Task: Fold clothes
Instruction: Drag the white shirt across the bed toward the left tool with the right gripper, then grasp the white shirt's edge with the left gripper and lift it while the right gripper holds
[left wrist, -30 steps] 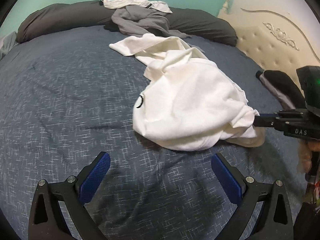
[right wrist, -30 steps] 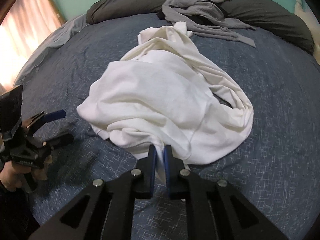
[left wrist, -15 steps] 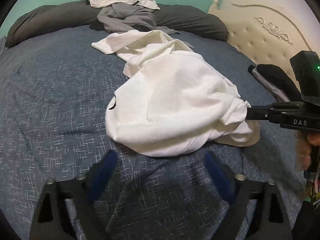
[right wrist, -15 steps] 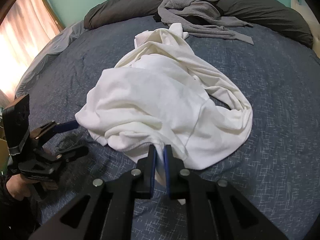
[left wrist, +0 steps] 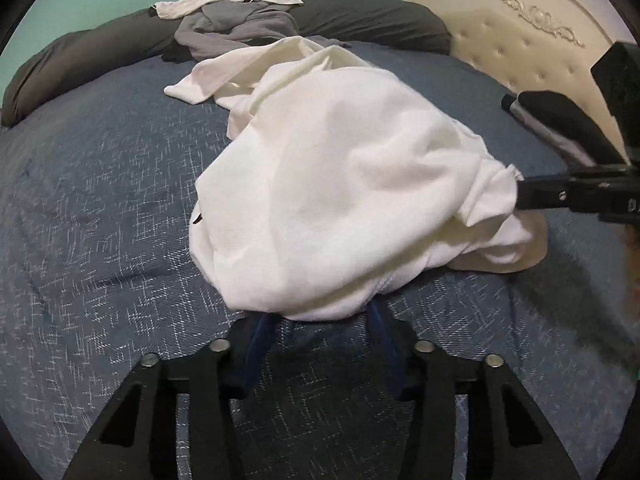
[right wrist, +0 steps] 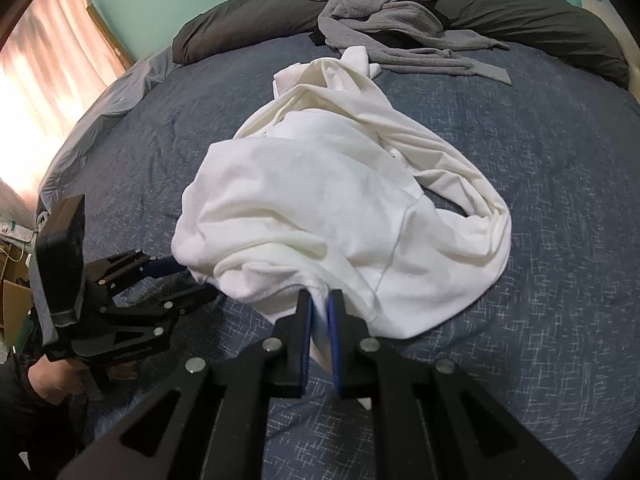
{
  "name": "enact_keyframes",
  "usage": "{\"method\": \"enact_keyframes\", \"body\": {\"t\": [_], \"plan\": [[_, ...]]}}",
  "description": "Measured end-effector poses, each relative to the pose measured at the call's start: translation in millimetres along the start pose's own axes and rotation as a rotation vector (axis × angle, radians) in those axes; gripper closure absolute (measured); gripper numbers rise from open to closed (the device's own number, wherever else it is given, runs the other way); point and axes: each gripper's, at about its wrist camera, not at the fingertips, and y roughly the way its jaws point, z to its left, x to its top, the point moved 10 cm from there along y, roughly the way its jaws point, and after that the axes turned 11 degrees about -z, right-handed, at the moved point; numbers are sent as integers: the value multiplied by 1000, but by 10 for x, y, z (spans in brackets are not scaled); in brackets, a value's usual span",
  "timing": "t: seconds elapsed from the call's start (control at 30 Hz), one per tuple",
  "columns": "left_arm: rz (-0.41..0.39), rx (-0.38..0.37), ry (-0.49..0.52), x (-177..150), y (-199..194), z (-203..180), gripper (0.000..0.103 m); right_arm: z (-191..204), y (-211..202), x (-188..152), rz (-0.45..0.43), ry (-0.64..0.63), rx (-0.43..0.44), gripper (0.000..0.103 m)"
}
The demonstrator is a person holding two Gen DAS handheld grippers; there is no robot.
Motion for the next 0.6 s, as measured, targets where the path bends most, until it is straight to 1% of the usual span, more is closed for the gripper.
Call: {"method": "enact_keyframes", "body": {"t": [0.1, 0.2, 0.33, 0.43, 0.47, 0.5, 0.57, 0.6], "plan": [[-8, 2, -8, 27, -9, 41, 83, 7, -14, 7, -2, 2, 3, 95], [-23, -6, -18, 83, -48, 85, 89, 4, -31, 27, -7, 3, 1, 95], [-48, -23, -33, 187, -132, 130, 92, -1, -54, 54, -13, 5, 0, 94], [-75, -30, -29, 285, -247, 135, 93, -4, -71, 73, -18, 7, -2, 92], [-84, -30, -23, 316, -292, 132, 94, -9, -74, 82, -19, 9, -1, 88], [-95, -28, -16, 345, -335, 131, 95, 1, -74, 84, -17, 8, 6, 80], [-116, -24, -3, 401, -419, 131, 95, 56, -72, 73, -10, -3, 27, 71], [-125, -26, -5, 432, -450, 153, 95, 83, -72, 67, -6, -8, 38, 70]]}}
